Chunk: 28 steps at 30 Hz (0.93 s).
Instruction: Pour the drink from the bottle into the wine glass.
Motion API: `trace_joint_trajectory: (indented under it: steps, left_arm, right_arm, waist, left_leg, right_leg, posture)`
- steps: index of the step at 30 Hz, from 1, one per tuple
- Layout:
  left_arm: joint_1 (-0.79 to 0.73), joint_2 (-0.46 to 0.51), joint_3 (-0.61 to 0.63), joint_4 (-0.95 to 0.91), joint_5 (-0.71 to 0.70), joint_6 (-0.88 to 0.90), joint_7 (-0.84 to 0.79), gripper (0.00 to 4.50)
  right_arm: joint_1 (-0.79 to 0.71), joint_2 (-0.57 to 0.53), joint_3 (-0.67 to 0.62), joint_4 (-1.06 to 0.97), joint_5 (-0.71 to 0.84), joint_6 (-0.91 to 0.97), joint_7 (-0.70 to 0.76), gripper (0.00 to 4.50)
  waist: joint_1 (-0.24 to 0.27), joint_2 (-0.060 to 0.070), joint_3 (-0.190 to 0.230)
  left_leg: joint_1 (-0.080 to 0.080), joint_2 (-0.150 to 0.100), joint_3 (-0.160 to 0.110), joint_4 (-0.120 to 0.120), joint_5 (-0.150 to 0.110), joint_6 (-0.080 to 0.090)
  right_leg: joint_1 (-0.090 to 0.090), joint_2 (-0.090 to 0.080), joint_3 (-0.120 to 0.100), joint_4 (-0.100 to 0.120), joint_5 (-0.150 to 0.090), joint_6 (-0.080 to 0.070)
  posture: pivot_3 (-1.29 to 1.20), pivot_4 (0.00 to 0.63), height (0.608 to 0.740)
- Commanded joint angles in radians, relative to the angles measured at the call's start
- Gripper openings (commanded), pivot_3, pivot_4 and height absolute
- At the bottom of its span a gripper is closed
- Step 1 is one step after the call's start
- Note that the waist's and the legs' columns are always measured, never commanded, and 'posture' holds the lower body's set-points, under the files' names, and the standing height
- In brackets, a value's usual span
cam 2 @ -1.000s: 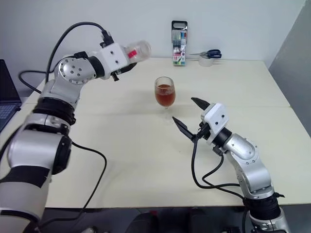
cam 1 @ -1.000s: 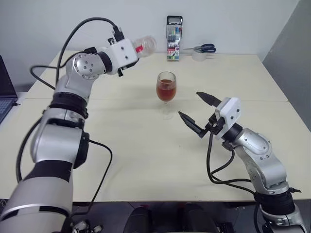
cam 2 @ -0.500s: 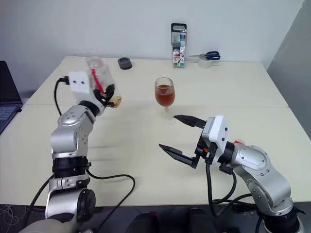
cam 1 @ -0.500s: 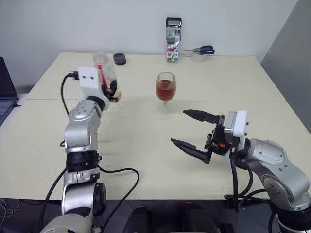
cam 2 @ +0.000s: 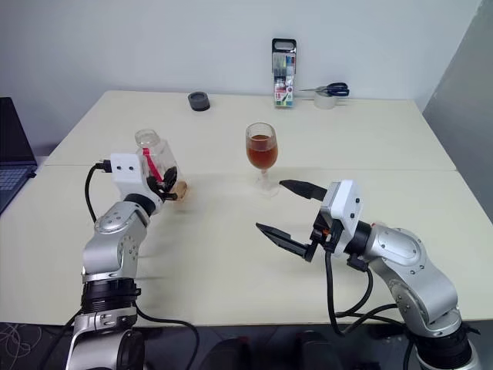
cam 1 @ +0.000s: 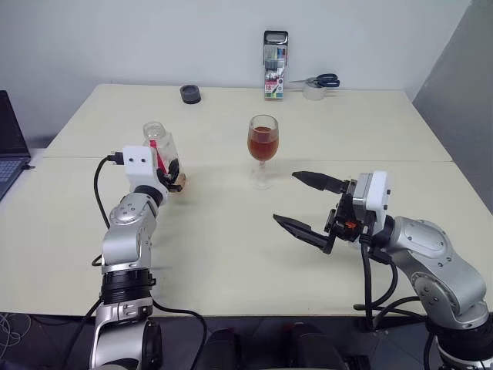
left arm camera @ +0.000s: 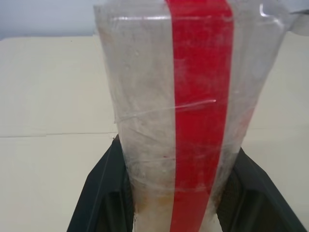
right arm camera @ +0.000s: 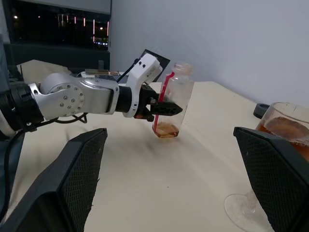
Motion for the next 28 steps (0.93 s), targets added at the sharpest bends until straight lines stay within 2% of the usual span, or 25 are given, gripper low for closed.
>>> trace_joint_trajectory:
  steps: [1,9,15,18,23,25,28]
  left_arm:
    - [-0.011,0.015,-0.005,0.025,-0.002,-0.083,-0.018,1.69]
    - [-0.018,0.017,0.006,0.178,-0.02,-0.187,-0.043,1.69]
    - [-0.013,0.022,0.009,0.186,-0.03,-0.182,-0.046,3.65]
    - [0.001,0.024,0.006,0.162,-0.032,-0.168,-0.049,4.46]
    - [0.113,0.032,-0.001,0.002,-0.035,-0.066,-0.052,4.46]
    - [0.179,0.031,0.002,-0.104,-0.048,-0.005,-0.048,4.46]
    - [0.268,0.043,-0.013,-0.25,-0.033,0.063,-0.035,4.46]
  right_arm:
    - [-0.013,0.009,-0.001,-0.017,-0.003,-0.022,-0.006,4.5]
    - [-0.025,0.024,0.006,0.002,-0.037,-0.027,-0.019,4.5]
    - [-0.02,0.024,0.004,0.0,-0.046,-0.023,-0.022,4.5]
    - [-0.001,0.018,0.004,-0.007,-0.049,-0.012,-0.029,4.5]
    - [0.117,-0.033,-0.024,-0.011,-0.106,0.042,-0.086,4.5]
    - [0.192,-0.037,-0.059,-0.029,-0.151,0.064,-0.157,4.5]
    - [0.259,0.014,-0.107,-0.091,-0.195,0.165,-0.319,4.5]
  waist:
    - [0.0,0.0,0.0]
    - [0.0,0.0,0.0]
    - [0.0,0.0,0.0]
    - [0.0,0.0,0.0]
    - [-0.001,0.0,0.0]
    - [0.0,0.0,0.0]
    - [0.0,0.0,0.0]
  left_leg:
    - [0.0,0.0,0.0,0.0,0.0,0.0]
    - [0.0,0.0,0.0,0.0,0.0,0.001]
    - [0.001,0.0,0.0,0.0,0.0,0.001]
    - [0.0,0.0,-0.001,0.0,0.0,0.001]
    - [0.0,0.0,0.0,-0.001,0.0,0.001]
    - [0.0,0.0,0.0,-0.001,0.0,0.001]
    - [0.0,0.001,0.0,-0.001,0.0,0.001]
  right_leg:
    - [0.0,0.0,0.0,0.0,0.0,0.0]
    - [0.0,0.0,0.0,0.0,0.0,0.0]
    - [0.001,0.0,0.0,0.0,0.0,0.0]
    - [0.001,0.0,-0.001,-0.001,0.0,0.0]
    - [0.001,0.0,0.0,-0.001,0.0,0.0]
    - [0.001,0.0,0.0,-0.001,0.0,0.0]
    - [0.001,0.0,0.0,-0.001,0.0,0.0]
  posture:
    - [0.0,0.15,0.74]
    - [0.0,0.15,0.74]
    - [0.0,0.15,0.74]
    - [0.0,0.15,0.74]
    - [0.0,0.15,0.74]
    - [0.0,0.15,0.74]
    - [0.0,0.15,0.74]
